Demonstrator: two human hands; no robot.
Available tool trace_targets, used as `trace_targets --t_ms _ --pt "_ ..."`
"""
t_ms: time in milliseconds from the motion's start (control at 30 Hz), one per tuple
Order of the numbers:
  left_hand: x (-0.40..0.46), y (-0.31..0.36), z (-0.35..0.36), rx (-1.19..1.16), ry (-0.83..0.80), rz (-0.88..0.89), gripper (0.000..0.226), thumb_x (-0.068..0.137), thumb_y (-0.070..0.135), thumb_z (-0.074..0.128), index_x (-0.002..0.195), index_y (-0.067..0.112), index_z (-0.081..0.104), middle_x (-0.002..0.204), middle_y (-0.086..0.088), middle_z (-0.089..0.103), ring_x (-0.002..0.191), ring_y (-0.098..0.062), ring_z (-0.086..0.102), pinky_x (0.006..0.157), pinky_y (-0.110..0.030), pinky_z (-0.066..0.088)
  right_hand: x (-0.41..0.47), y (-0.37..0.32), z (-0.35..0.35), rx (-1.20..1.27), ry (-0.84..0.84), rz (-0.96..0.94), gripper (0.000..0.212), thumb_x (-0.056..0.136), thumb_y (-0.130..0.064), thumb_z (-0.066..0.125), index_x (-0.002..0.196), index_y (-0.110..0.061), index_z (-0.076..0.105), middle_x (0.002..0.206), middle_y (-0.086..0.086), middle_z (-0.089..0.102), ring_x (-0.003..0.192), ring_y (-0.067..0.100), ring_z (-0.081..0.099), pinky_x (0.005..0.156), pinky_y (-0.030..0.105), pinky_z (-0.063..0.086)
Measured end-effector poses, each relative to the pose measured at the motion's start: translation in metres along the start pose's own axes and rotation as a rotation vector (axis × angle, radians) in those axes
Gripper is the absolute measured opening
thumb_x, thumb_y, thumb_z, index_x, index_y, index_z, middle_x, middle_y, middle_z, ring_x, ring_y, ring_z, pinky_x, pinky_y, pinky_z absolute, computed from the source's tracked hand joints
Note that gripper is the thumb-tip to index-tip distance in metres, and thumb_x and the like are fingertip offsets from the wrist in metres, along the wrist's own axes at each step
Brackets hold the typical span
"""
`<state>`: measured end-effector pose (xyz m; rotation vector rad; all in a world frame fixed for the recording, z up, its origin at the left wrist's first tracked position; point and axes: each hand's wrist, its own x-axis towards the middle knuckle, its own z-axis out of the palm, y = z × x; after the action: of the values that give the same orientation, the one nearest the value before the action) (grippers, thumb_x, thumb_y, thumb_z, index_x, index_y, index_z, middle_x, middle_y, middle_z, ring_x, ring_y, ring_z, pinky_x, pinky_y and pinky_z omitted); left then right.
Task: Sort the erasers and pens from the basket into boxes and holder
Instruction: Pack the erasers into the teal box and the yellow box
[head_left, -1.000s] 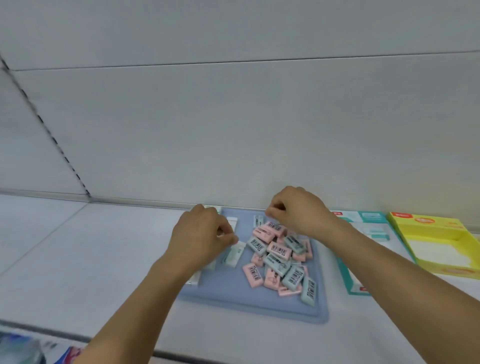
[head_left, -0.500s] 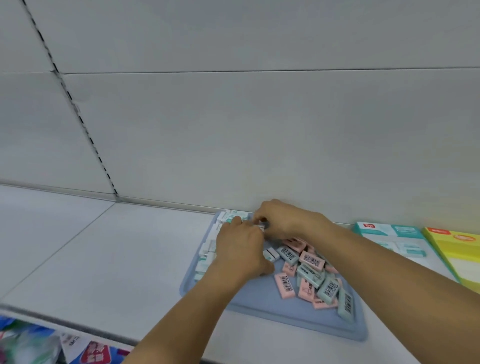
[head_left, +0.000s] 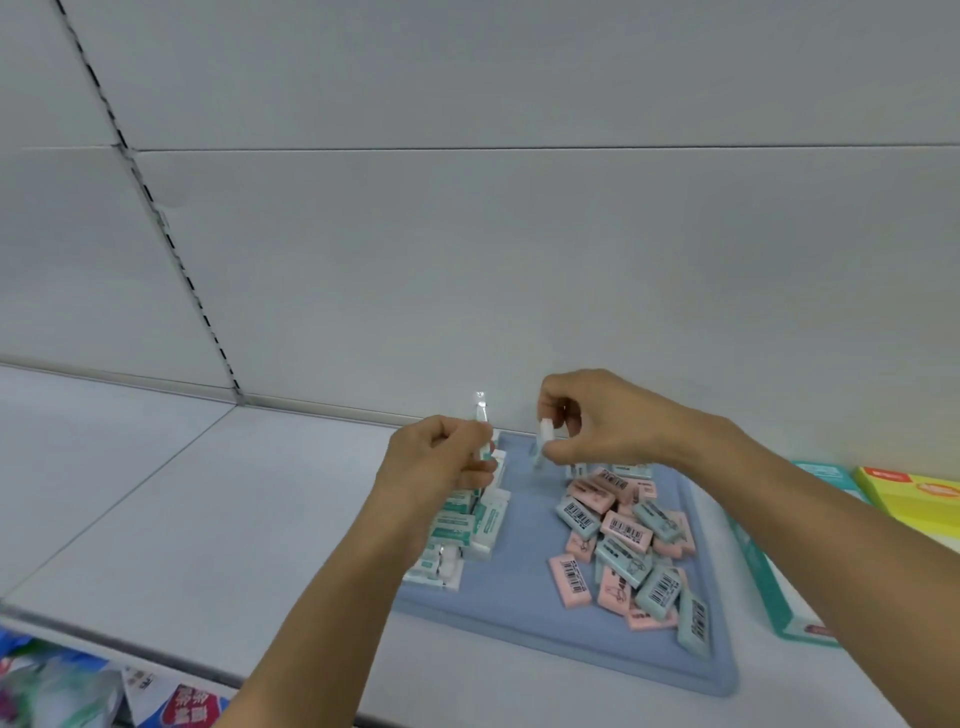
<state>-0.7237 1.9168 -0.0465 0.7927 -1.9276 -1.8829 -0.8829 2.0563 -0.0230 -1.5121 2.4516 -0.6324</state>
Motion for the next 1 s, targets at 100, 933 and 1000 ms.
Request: trace_targets --t_ms 100,933,1000 --pt "-0.001 0.003 0.019 -0.229 -0.087 -0.026 0.018 0.089 0.015 0.063 0.094 0.000 0.069 0.097 -0.015 0.074 0.090 -0.021 0.073 0.094 -0.037 0.054 -0.021 -0.012 -0.004 0.284 0.146 -0.002 0.020 0.073 -0.019 0.077 0.086 -0.022 0.061 0.085 -0.006 0.065 0.074 0.009 0.063 0.064 0.023 0.050" --pt "-0.025 0.005 0.150 -0.682 -0.386 -0.257 0.014 0.095 0.017 0.053 0.087 0.005 0.053 0.099 -0.026 0.071 0.086 -0.030 0.073 0.064 -0.030 0.061 -0.172 0.079 -0.026 0.642 0.458 0.419 0.022 0.095 -0.003 0.056 0.092 -0.017 0.073 0.079 0.005 0.070 0.063 0.011 0.063 0.058 0.023 0.053" --pt "-0.027 0.004 0.154 -0.629 -0.385 -0.246 0.015 0.095 0.018 0.053 0.086 0.006 0.055 0.100 -0.025 0.071 0.086 -0.029 0.073 0.066 -0.030 0.061 -0.180 0.091 -0.025 0.437 0.398 0.531 0.016 0.092 -0.008 0.060 0.086 -0.015 0.074 0.067 0.000 0.063 0.049 0.003 0.055 0.046 0.017 0.043"
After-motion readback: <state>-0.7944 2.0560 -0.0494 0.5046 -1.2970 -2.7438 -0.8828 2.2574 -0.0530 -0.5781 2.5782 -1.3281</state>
